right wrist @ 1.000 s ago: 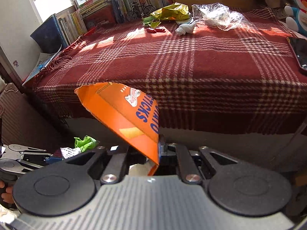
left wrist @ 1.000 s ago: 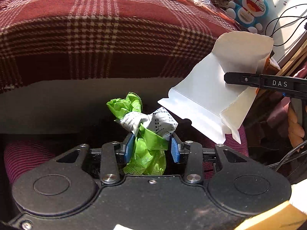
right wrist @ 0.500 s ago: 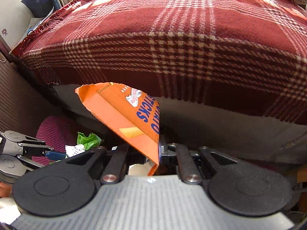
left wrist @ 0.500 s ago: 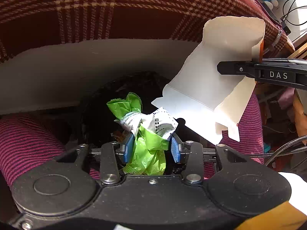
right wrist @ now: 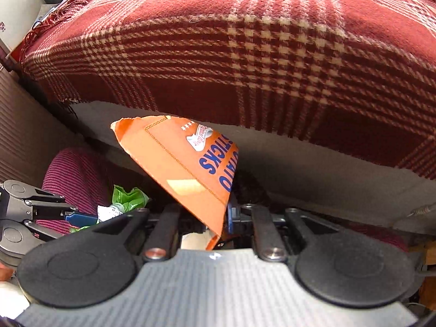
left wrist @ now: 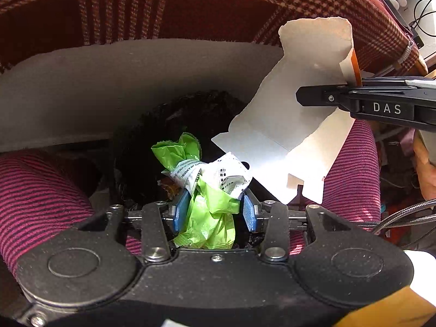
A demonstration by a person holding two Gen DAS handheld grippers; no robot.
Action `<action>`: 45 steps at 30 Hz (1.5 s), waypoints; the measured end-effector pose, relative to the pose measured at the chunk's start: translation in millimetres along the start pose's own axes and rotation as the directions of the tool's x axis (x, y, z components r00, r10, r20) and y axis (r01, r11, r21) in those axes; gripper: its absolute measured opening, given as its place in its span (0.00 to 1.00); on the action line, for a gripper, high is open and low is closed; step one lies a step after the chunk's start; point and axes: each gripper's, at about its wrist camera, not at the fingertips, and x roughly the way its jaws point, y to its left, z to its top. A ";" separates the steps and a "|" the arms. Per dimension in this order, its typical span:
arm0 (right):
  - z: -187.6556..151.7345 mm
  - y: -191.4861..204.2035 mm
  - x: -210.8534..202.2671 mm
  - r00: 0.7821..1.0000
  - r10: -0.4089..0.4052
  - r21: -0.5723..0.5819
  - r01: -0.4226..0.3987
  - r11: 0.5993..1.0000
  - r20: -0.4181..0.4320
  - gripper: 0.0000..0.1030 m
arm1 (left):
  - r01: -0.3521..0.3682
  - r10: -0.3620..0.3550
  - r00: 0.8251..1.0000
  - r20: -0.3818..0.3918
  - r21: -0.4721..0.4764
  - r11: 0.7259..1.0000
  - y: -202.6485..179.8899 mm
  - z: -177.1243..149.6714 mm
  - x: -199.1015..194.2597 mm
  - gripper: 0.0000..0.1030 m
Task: Collect trash
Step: 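Carry both items down into the black trash bag and open both tools, then grasp the red crayon with the left tool while the right tool grasps the white tissue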
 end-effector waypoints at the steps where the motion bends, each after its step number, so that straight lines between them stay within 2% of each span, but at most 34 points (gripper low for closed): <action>1: 0.8 0.7 1.2 1.000 0.003 -0.003 -0.003 1.000 -0.003 0.22 | 0.000 0.000 1.000 -0.002 0.002 1.000 -0.2 0.4 -0.8 0.38; 7: 2.1 2.1 4.5 1.000 0.014 -0.006 -0.015 1.000 -0.016 0.24 | 0.001 -0.001 1.000 -0.006 0.003 1.000 0.8 0.2 2.9 0.38; 10: 2.0 1.0 5.7 1.000 0.022 -0.004 -0.022 1.000 -0.020 0.39 | 0.000 0.000 1.000 -0.006 0.004 1.000 1.3 0.3 3.8 0.38; 14: 1.7 0.8 6.9 0.999 0.028 -0.005 -0.029 1.000 -0.022 0.45 | -0.001 0.001 1.000 -0.008 0.006 1.000 1.0 0.3 6.1 0.38; 19: 2.3 1.6 7.1 0.999 0.031 -0.007 -0.031 0.999 -0.023 0.47 | -0.003 0.003 1.000 -0.013 0.009 1.000 0.9 1.9 7.2 0.40; 33: 1.3 0.6 5.4 0.999 0.039 -0.005 -0.039 0.999 -0.018 0.50 | 0.009 -0.010 1.000 0.022 0.012 1.000 -2.1 2.9 1.9 0.63; 37: 6.0 -1.1 -5.3 0.998 0.065 -0.012 -0.065 0.998 0.007 0.52 | 0.012 -0.014 0.998 0.061 0.031 0.999 -6.4 7.5 -11.6 0.64; 40: 14.1 -1.8 -22.4 0.995 0.089 -0.028 -0.088 0.996 0.053 0.56 | 0.021 -0.028 0.992 0.120 0.057 0.998 -11.6 15.4 -30.1 0.65; 45: 29.5 -6.9 -61.9 0.977 0.143 -0.062 -0.135 0.989 0.157 0.62 | 0.022 -0.053 0.968 0.246 0.128 0.992 -24.3 30.6 -72.8 0.72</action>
